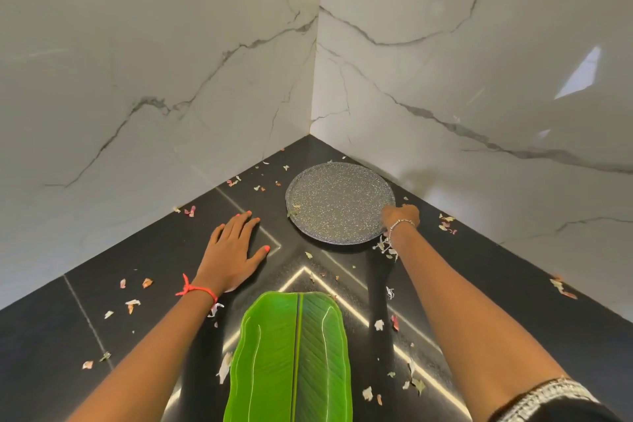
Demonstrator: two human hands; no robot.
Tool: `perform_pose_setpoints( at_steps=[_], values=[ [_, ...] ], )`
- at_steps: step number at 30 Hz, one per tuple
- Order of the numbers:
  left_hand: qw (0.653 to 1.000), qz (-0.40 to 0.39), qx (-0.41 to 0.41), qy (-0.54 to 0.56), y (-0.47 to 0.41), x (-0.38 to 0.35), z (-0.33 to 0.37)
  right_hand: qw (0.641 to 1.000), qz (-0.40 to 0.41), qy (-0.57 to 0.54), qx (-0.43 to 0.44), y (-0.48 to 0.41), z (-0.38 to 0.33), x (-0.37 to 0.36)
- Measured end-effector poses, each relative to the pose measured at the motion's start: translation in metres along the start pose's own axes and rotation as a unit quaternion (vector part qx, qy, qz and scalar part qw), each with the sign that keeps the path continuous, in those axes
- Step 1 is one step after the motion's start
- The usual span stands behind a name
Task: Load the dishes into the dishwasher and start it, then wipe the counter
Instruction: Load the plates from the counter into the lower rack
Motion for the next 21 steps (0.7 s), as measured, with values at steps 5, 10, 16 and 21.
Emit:
perform_pose_setpoints(
  at_steps=[5,10,16,21],
  values=[
    [0.997,-0.079,0.019,0.001,-0.005,0.002,0.002,0.993,-0.018,-0.111,-0.033,0.021,0.002,0.019],
    [0.990,-0.135,0.034,0.022,-0.001,0.020,0.011,0.963,-0.069,-0.252,-0.072,0.055,-0.004,0.039],
    [0.995,-0.092,0.032,0.037,0.031,0.035,0.020,0.950,-0.135,-0.262,-0.101,0.100,-0.005,0.068],
    [0.996,-0.079,0.008,0.044,0.060,0.044,0.039,0.936,-0.087,-0.325,-0.103,0.124,0.029,0.104]
  ],
)
Point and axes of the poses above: each hand's wrist, its own y-axis away from the middle knuckle, its own x-axis out of the back of the hand, z = x × y, the point moved 4 cm from there along -y, towards the middle knuckle, and after that the axes turned 6 degrees about -z, right-handed, at the moved point
